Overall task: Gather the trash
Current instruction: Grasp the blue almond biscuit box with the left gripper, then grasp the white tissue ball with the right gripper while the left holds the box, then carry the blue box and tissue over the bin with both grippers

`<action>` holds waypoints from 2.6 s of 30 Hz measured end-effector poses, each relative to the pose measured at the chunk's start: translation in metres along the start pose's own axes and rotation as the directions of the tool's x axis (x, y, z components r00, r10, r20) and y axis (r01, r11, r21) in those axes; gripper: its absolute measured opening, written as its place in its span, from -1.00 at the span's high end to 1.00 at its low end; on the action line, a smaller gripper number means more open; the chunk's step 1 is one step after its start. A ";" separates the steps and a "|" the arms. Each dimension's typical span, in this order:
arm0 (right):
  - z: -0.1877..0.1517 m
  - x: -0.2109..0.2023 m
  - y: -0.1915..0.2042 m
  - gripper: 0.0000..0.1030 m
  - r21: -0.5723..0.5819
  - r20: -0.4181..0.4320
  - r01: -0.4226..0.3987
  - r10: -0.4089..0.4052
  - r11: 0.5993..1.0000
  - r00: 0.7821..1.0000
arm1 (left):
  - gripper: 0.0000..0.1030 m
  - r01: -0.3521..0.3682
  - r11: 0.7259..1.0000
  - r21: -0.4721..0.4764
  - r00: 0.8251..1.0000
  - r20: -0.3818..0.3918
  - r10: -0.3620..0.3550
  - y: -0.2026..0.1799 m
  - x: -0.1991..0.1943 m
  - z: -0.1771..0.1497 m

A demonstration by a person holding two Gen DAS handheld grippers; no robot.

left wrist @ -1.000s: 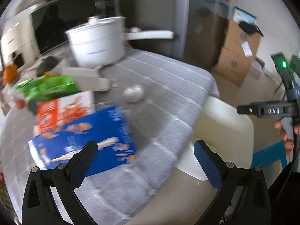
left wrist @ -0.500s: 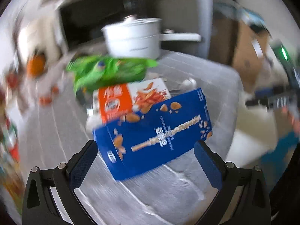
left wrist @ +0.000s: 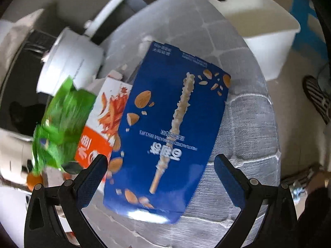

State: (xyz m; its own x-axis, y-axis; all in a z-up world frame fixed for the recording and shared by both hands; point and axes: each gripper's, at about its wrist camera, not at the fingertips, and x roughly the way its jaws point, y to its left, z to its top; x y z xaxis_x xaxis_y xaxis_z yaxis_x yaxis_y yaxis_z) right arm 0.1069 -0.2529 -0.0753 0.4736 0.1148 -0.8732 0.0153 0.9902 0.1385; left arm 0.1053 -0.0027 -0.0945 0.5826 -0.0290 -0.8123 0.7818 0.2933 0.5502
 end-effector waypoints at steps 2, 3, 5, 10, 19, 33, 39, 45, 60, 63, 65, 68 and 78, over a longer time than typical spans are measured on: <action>0.002 0.002 -0.005 -0.58 0.022 -0.005 -0.011 0.011 1.000 1.000 | -1.00 0.007 0.999 0.045 1.000 -0.029 -0.006 0.001 0.007 0.005; 0.002 0.003 -0.007 -0.59 0.041 -0.007 -0.015 0.015 0.999 1.000 | -1.00 0.011 0.998 0.065 0.999 -0.037 -0.009 0.000 0.009 0.006; 0.005 0.006 -0.009 -0.59 0.057 -0.014 -0.028 0.029 0.998 0.999 | -1.00 0.027 0.994 0.107 0.998 -0.067 -0.020 -0.002 0.015 0.011; 0.008 0.008 -0.006 -0.59 0.062 -0.017 -0.050 0.051 0.997 0.999 | -1.00 0.076 0.993 0.088 0.990 -0.125 -0.065 0.001 0.023 0.021; 0.010 0.008 -0.004 -0.59 0.065 -0.008 -0.061 0.061 0.996 0.998 | -0.94 0.049 0.996 -0.070 0.996 -0.076 -0.055 0.000 0.012 0.020; 0.025 0.007 0.015 -0.59 0.050 0.021 -0.098 0.097 0.994 0.995 | -0.92 0.261 0.560 -0.786 0.964 0.243 -0.109 0.034 -0.036 -0.036; 0.041 0.037 0.034 -0.57 0.052 -0.009 -0.142 0.142 0.989 0.990 | -0.92 0.280 0.437 -0.855 0.952 0.305 -0.013 0.041 -0.055 -0.052; 0.060 0.056 0.059 -0.41 0.026 0.020 -0.183 0.182 0.983 0.983 | -0.92 0.306 0.337 -0.890 0.941 0.336 0.032 0.062 -0.065 -0.068; 0.085 0.097 0.094 0.17 -0.033 0.042 -0.199 0.200 0.979 0.979 | -0.93 0.341 0.211 -0.916 0.934 0.356 0.040 0.079 -0.064 -0.092; 0.084 0.100 0.094 0.85 -0.026 0.030 -0.212 0.213 0.977 0.977 | -0.92 0.345 0.206 -0.916 0.931 0.362 0.049 0.079 -0.069 -0.092; 0.084 0.098 0.093 0.85 -0.030 0.031 -0.201 0.202 0.979 0.979 | -0.92 0.349 0.207 -0.914 0.928 0.367 0.055 0.079 -0.073 -0.092; 0.083 0.088 0.090 0.88 -0.034 0.049 -0.203 0.205 0.979 0.978 | -0.92 0.355 0.217 -0.910 0.925 0.376 0.063 0.078 -0.078 -0.089; 0.069 0.037 0.057 0.89 0.013 0.109 -0.243 0.241 0.970 0.964 | -0.92 0.393 0.237 -0.888 0.904 0.421 0.079 0.073 -0.092 -0.073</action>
State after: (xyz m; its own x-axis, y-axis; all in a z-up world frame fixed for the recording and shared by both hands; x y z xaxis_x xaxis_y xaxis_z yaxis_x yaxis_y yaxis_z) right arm 0.1858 -0.1982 -0.0672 0.5568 0.3404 -0.7577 -0.0891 0.9314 0.3530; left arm 0.0932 0.0910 0.0062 0.6820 -0.4053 -0.6088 0.2166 0.9070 -0.3613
